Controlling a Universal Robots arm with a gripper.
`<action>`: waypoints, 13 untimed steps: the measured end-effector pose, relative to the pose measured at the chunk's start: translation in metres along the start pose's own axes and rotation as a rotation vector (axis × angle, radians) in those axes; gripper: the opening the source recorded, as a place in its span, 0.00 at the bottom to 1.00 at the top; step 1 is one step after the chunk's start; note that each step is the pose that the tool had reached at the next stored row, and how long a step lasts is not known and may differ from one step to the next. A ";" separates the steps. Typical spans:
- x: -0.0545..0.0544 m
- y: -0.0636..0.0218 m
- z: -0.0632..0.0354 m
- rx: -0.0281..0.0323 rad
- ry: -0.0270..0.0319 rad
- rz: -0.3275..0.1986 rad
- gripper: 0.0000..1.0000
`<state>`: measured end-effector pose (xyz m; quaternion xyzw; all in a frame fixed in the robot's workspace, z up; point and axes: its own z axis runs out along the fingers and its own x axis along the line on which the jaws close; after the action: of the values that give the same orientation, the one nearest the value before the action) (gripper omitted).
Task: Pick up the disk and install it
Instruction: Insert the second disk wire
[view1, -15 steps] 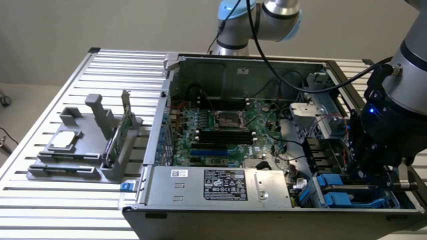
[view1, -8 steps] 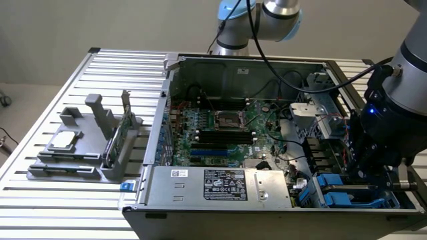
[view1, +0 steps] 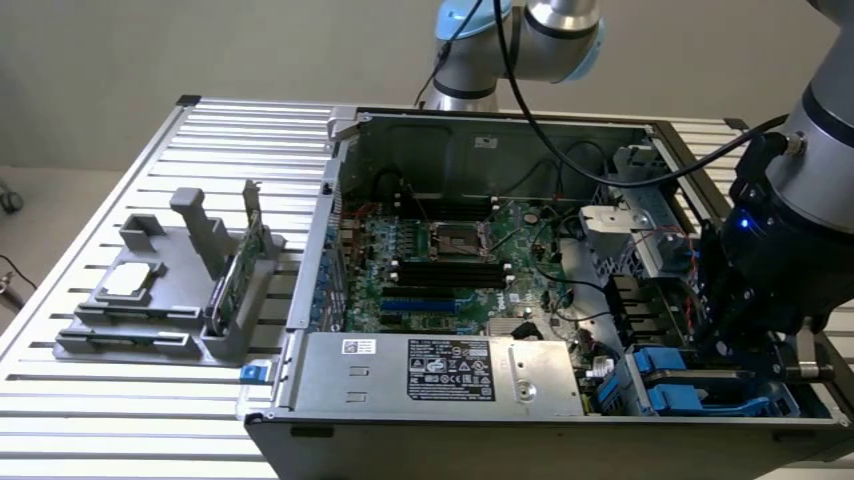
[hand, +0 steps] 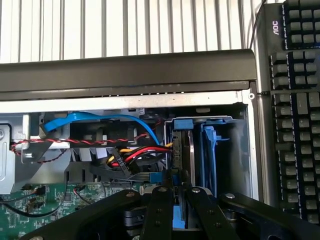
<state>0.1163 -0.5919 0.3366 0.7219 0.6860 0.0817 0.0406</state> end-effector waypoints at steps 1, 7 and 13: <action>0.000 0.0000 0.0003 0.0001 0.0010 0.000 0.17; -0.001 0.0002 0.0013 0.0004 0.0071 0.000 0.17; -0.003 0.0005 0.0025 0.0007 0.0126 0.000 0.17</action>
<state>0.1171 -0.5952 0.3341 0.7214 0.6863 0.0860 0.0360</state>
